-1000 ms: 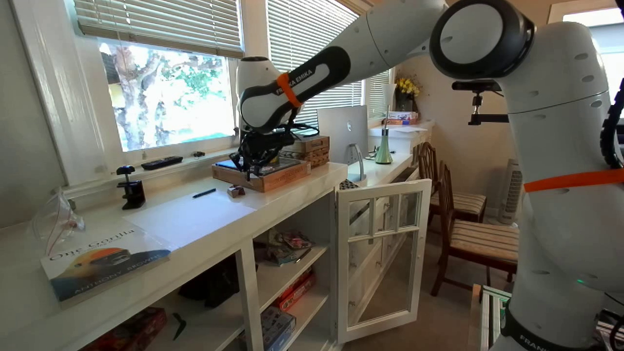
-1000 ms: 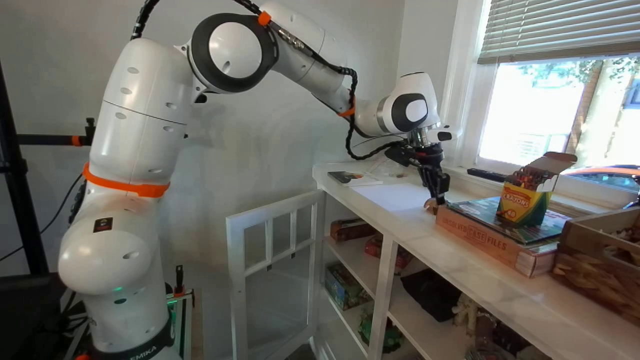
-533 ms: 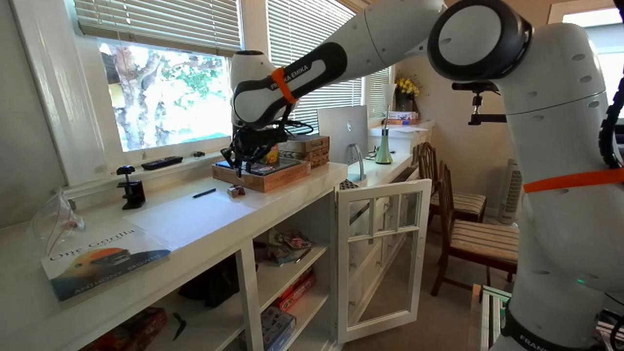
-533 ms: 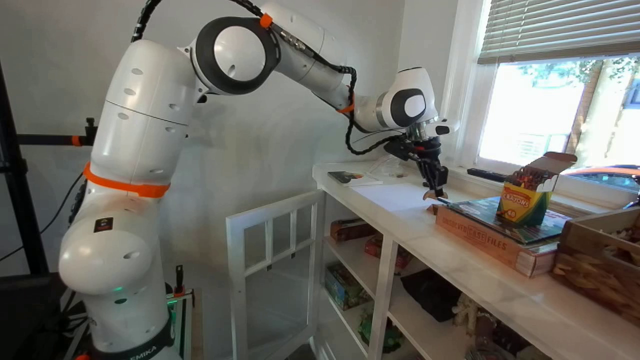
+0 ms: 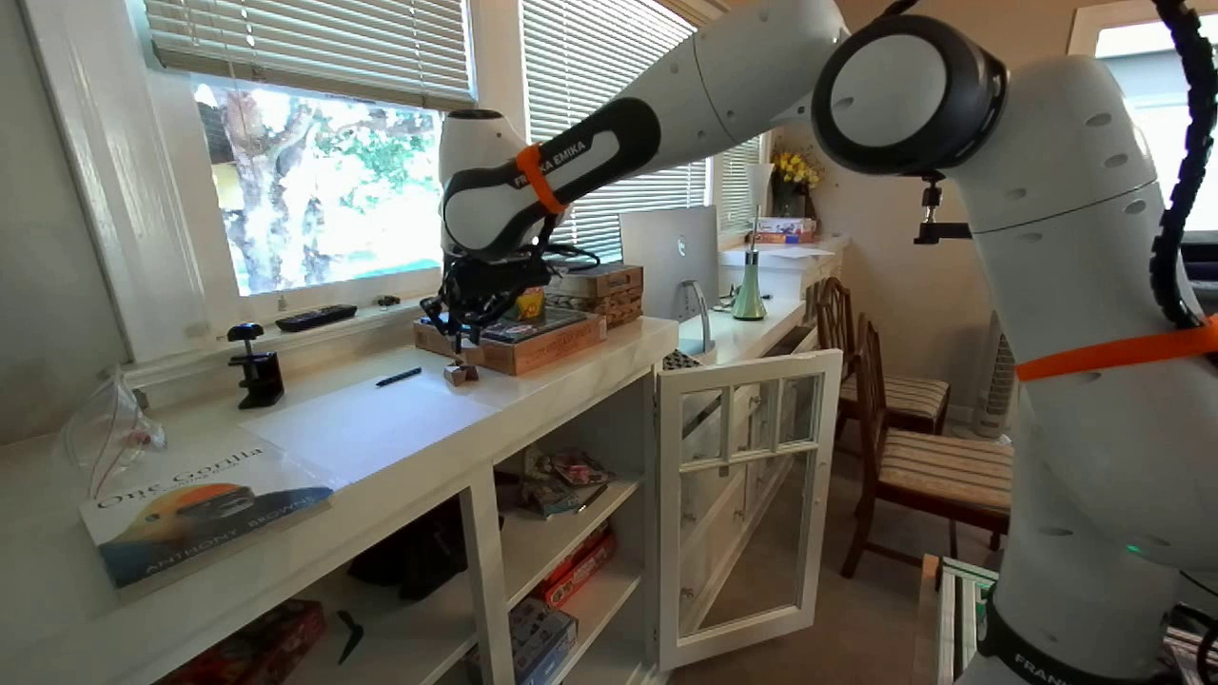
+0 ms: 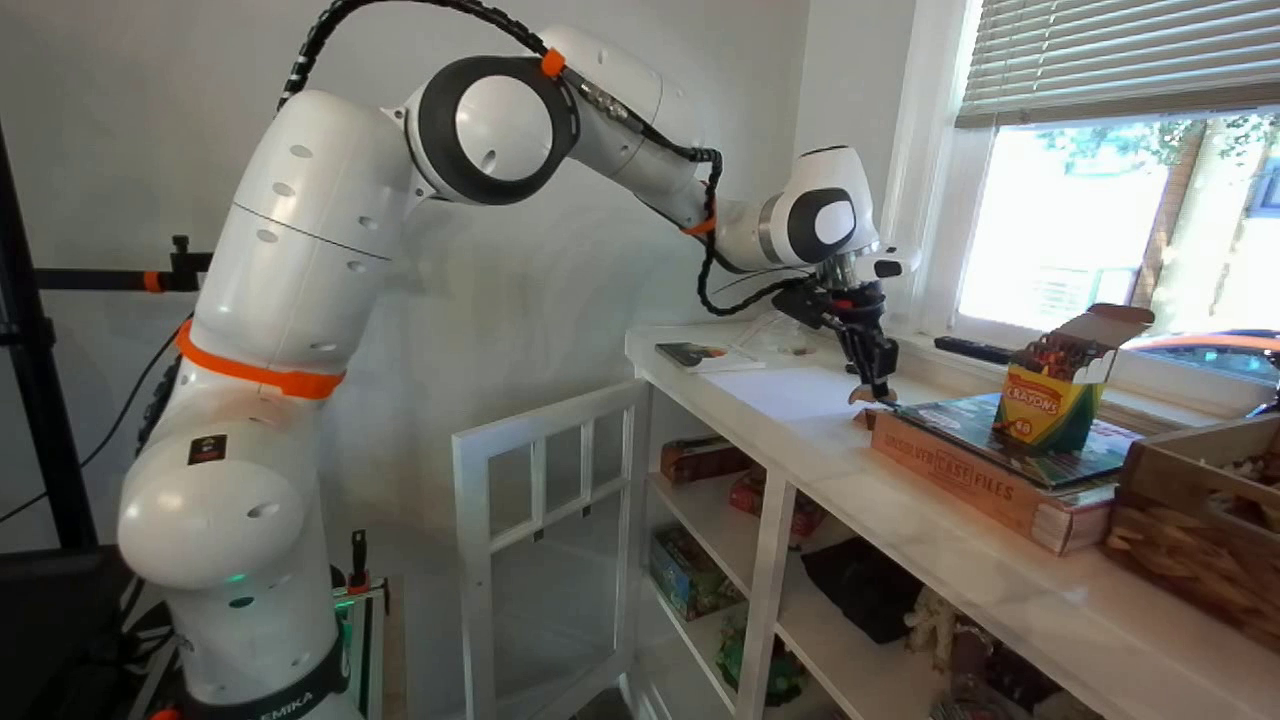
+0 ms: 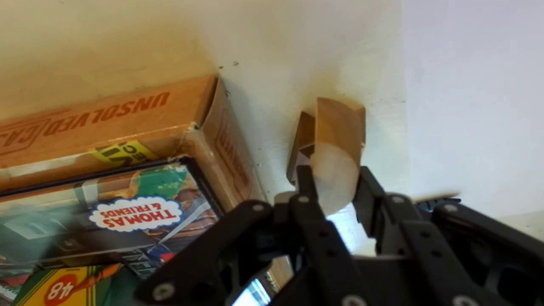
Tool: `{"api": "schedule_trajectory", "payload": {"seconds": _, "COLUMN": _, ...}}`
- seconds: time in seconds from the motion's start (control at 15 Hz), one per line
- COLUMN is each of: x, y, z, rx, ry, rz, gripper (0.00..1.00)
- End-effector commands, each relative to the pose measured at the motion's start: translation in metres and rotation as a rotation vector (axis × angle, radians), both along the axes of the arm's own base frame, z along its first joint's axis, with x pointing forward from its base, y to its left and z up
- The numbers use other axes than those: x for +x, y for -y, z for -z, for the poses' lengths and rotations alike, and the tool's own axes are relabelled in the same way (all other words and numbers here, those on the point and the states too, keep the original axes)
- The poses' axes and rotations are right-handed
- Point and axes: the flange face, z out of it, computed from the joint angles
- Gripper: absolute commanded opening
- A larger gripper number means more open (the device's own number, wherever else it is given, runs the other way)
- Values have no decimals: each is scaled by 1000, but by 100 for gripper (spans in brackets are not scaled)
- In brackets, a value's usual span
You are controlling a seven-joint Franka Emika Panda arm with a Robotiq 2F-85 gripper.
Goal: Put the light brown block on the other blocks
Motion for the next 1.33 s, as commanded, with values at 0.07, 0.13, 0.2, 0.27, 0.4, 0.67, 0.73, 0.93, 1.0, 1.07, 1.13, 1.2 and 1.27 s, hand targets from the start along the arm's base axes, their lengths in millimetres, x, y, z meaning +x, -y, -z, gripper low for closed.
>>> {"api": "schedule_trajectory", "payload": {"seconds": 0.07, "x": 14, "y": -3, "z": 8, "rx": 17, "ry": -3, "rz": 1, "gripper": 7}}
{"api": "schedule_trajectory", "payload": {"seconds": 0.13, "x": 16, "y": -3, "z": 9, "rx": 17, "ry": -4, "rz": 1, "gripper": 7}}
{"api": "schedule_trajectory", "payload": {"seconds": 0.2, "x": 18, "y": -3, "z": 11, "rx": 17, "ry": -2, "rz": 2, "gripper": 7}}
{"api": "schedule_trajectory", "payload": {"seconds": 0.27, "x": 20, "y": -3, "z": 13, "rx": 17, "ry": -2, "rz": 3, "gripper": 7}}
{"api": "schedule_trajectory", "payload": {"seconds": 0.4, "x": 23, "y": -4, "z": 15, "rx": 22, "ry": -4, "rz": 4, "gripper": 7}}
{"api": "schedule_trajectory", "payload": {"seconds": 0.67, "x": 28, "y": -4, "z": 20, "rx": 30, "ry": -6, "rz": 10, "gripper": 7}}
{"api": "schedule_trajectory", "payload": {"seconds": 0.73, "x": 29, "y": -3, "z": 20, "rx": 32, "ry": -7, "rz": 11, "gripper": 7}}
{"api": "schedule_trajectory", "payload": {"seconds": 0.93, "x": 32, "y": -2, "z": 22, "rx": 35, "ry": -7, "rz": 16, "gripper": 7}}
{"api": "schedule_trajectory", "payload": {"seconds": 1.0, "x": 33, "y": -1, "z": 23, "rx": 35, "ry": -7, "rz": 17, "gripper": 7}}
{"api": "schedule_trajectory", "payload": {"seconds": 1.07, "x": 34, "y": -1, "z": 23, "rx": 35, "ry": -6, "rz": 18, "gripper": 7}}
{"api": "schedule_trajectory", "payload": {"seconds": 1.13, "x": 34, "y": 0, "z": 23, "rx": 35, "ry": -6, "rz": 19, "gripper": 7}}
{"api": "schedule_trajectory", "payload": {"seconds": 1.2, "x": 35, "y": 1, "z": 23, "rx": 35, "ry": -4, "rz": 20, "gripper": 7}}
{"api": "schedule_trajectory", "payload": {"seconds": 1.27, "x": 35, "y": 1, "z": 23, "rx": 35, "ry": -4, "rz": 21, "gripper": 7}}
